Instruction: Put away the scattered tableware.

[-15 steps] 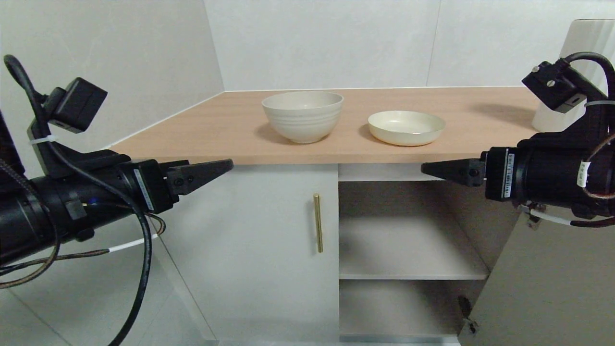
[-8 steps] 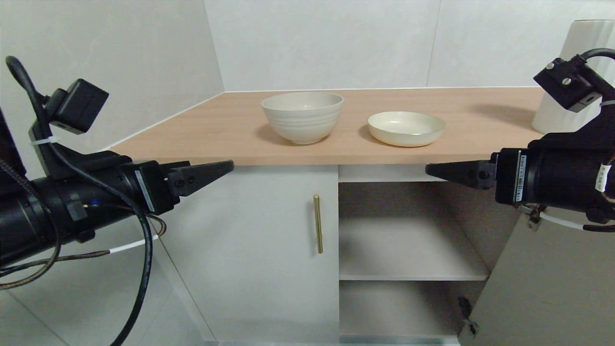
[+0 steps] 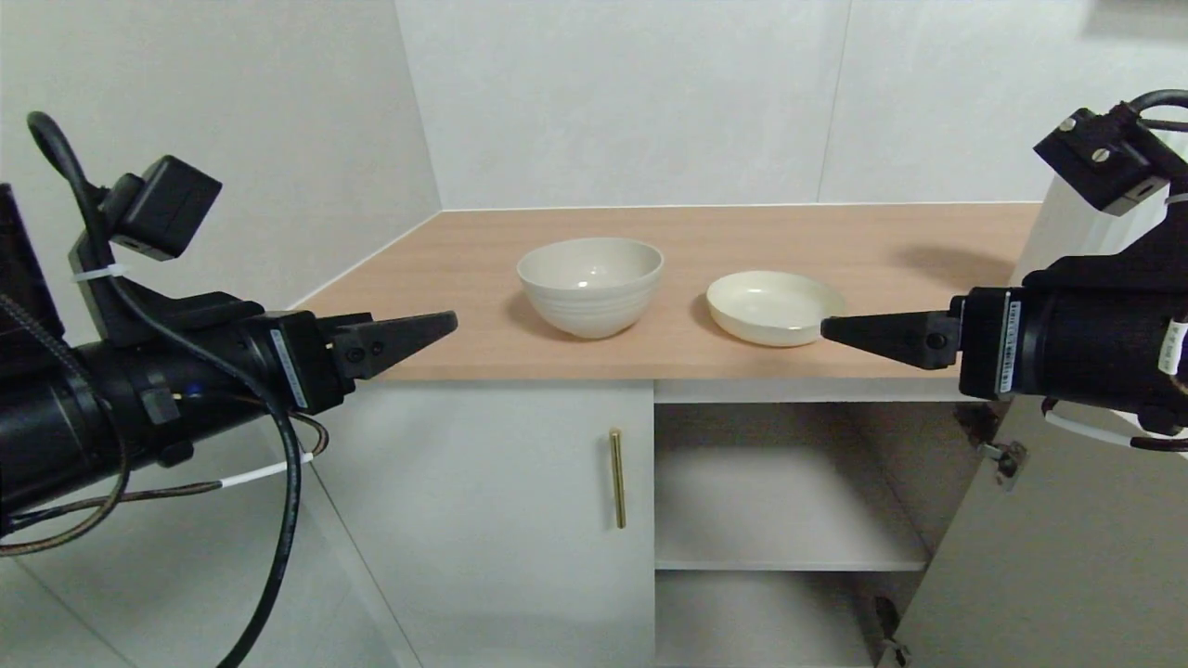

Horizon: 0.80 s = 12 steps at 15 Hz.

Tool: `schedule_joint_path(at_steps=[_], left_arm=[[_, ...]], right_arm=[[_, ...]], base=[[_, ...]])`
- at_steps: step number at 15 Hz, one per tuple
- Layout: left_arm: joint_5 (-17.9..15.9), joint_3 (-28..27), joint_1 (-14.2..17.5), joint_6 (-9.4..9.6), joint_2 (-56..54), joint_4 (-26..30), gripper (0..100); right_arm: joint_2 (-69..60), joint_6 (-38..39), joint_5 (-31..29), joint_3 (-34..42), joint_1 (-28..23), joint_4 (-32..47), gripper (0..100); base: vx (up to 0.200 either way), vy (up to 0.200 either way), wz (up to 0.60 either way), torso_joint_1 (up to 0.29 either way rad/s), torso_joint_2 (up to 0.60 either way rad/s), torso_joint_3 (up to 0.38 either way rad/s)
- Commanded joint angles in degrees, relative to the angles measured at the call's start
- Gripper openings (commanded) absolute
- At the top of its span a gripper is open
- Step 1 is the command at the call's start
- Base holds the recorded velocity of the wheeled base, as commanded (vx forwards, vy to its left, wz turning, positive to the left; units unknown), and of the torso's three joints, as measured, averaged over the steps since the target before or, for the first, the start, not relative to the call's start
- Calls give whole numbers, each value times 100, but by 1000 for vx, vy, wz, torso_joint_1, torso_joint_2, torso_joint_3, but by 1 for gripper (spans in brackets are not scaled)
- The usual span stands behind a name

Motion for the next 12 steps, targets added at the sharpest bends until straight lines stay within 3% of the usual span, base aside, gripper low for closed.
schedule_joint_path(at_steps=[1, 4, 8, 10, 12], left_arm=[[16, 9, -88, -1, 55, 12, 100], [25, 1, -105, -1, 257, -5, 100], [25, -483, -105, -10, 521, 170, 100], [34, -949, -105, -10, 582, 812, 100], [16, -1415, -132, -1, 539, 2078, 100]], right_arm=[[54, 2, 7, -5, -6, 5, 100], [107, 2, 7, -5, -14, 5, 100], [283, 2, 7, -32, -23, -30, 100], [468, -86, -10, -49, -50, -92, 100], [643, -104, -37, -76, -199, -259, 100]], base=[[0, 0, 0, 159, -476, -305], [0, 0, 0, 175, -468, -300], [0, 0, 0, 190, -474, -289], [0, 0, 0, 110, -273, -161], [0, 0, 0, 41, -88, -44]])
